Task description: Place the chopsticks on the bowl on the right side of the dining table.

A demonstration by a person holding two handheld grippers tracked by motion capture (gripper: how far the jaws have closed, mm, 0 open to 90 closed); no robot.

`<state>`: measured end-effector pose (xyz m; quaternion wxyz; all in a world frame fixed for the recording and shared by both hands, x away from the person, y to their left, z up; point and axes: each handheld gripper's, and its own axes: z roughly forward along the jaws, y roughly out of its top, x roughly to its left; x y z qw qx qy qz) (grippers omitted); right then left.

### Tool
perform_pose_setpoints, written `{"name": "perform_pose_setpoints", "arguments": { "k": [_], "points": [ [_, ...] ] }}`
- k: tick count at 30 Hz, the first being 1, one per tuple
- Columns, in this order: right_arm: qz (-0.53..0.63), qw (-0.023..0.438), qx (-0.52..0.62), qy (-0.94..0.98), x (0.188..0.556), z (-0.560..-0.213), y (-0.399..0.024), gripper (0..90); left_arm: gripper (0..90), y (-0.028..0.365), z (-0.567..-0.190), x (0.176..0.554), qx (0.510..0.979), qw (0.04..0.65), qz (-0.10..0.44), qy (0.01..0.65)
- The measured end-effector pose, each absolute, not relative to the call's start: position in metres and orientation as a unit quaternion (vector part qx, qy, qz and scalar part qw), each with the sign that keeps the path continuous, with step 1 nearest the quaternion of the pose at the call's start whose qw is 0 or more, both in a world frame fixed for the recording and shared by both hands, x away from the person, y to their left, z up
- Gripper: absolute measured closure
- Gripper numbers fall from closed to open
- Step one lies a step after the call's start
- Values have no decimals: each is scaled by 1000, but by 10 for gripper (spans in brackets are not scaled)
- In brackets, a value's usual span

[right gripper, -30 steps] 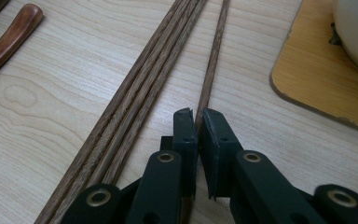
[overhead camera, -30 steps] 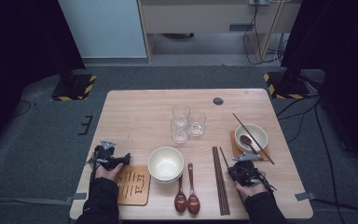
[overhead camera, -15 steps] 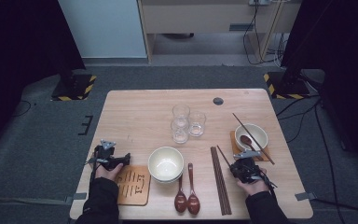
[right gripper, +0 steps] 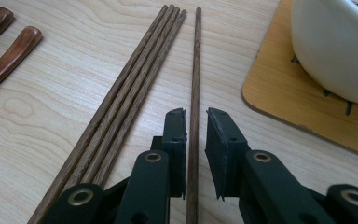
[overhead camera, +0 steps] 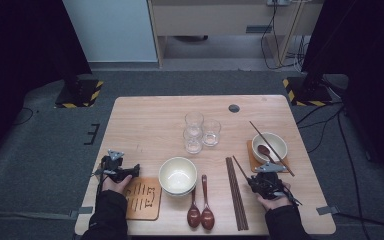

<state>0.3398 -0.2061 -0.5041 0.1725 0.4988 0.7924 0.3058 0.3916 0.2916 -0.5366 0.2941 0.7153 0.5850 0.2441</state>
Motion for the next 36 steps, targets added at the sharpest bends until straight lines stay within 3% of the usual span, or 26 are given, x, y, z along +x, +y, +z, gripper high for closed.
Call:
{"name": "perform_pose_setpoints", "arguments": {
  "k": [16, 36],
  "points": [
    [309, 170, 505, 788, 322, -502, -220, 789, 32, 292, -537, 392, 715, 294, 244, 585],
    [284, 155, 502, 802, 325, -513, -213, 808, 32, 292, -537, 392, 715, 294, 244, 585]
  ]
}}
